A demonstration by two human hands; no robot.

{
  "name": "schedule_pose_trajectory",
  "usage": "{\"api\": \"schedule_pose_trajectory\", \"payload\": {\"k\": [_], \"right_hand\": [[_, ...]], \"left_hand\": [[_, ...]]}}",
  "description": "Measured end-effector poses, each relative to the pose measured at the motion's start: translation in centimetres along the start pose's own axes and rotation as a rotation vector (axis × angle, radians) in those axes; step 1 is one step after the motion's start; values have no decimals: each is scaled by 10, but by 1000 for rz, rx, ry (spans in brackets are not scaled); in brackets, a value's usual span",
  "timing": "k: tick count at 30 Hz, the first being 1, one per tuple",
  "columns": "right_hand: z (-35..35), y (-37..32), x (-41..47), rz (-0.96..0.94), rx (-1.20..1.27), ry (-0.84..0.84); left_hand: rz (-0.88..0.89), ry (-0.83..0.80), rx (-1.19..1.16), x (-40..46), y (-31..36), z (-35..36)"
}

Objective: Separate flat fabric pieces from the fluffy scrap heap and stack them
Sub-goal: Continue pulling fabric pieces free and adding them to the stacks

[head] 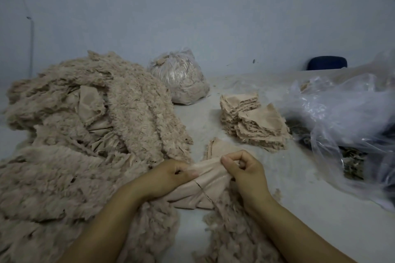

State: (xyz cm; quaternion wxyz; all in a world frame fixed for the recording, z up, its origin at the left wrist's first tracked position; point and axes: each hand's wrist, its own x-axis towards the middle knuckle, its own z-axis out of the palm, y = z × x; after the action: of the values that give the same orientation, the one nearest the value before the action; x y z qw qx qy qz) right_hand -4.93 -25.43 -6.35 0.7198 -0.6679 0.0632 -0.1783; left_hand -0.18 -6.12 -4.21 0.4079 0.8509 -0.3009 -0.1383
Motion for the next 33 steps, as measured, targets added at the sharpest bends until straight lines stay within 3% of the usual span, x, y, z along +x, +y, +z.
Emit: {"api": "schedule_pose_trajectory", "payload": {"k": [5, 9, 13, 18, 23, 27, 31, 33], "right_hand": [[7, 1, -9, 4, 91, -274], [9, -1, -5, -19, 132, -71], [1, -3, 5, 40, 269, 122], [-2, 0, 9, 24, 246, 132], [1, -3, 3, 25, 155, 35], [4, -4, -2, 115, 164, -116], [-1, -5, 11, 166, 276, 100], [-16, -7, 19, 202, 313, 179]], "left_hand": [[132, 153, -52, 5, 8, 14], [99, 224, -38, 8, 11, 31], [96, 152, -37, 11, 10, 28], [76, 1, -46, 6, 9, 20], [149, 194, -71, 4, 18, 24], [76, 313, -367, 8, 19, 33], [42, 381, -267, 10, 14, 36], [5, 427, -331, 9, 8, 30]]}}
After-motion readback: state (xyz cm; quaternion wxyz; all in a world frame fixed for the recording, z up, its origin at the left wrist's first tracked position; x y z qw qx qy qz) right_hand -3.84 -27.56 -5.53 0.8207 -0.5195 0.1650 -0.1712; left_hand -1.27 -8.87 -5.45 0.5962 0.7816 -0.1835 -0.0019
